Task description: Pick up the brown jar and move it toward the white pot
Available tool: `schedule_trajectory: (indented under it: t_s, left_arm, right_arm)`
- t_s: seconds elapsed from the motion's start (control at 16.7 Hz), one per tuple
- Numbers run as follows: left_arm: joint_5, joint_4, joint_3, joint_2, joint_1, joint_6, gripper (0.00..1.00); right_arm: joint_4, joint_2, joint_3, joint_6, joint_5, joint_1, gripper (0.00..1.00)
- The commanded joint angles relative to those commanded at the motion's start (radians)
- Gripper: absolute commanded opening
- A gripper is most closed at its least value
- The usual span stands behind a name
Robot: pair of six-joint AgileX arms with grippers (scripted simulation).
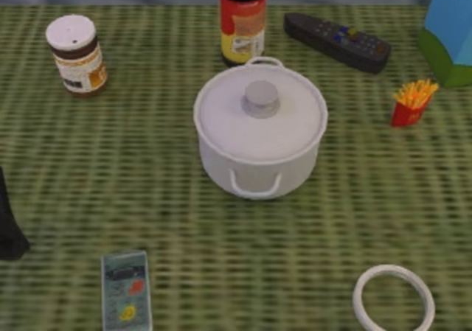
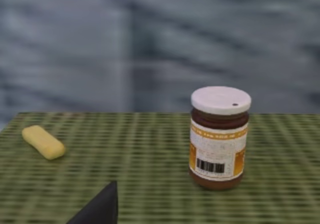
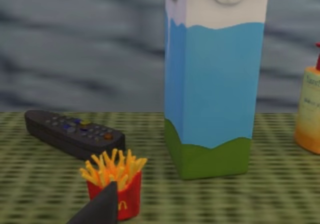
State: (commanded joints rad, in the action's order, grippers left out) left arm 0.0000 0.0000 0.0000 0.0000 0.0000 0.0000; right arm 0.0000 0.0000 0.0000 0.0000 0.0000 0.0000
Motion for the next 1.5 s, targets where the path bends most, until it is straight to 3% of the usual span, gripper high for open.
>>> schedule_trajectory:
  t_s: [0.3,0.6,1.14,1.5]
  left_arm:
    - [0.007,-0.024,0.042,0.039,-0.001,0.007,1.0]
    - [0.044,-0.151,0.254,0.254,-0.016,0.043,1.0]
    - [0.131,-0.576,0.913,1.005,-0.049,0.152,1.0]
    - [0.157,-0.894,1.455,1.618,-0.054,0.233,1.0]
  right_arm:
    - [0.0,0.0,0.0,0.0,0.0,0.0,1.0]
    - [0.0,0.0,0.0,0.0,0.0,0.0,1.0]
    - [0.0,0.0,0.0,0.0,0.0,0.0,1.0]
    - [0.0,0.0,0.0,0.0,0.0,0.0,1.0]
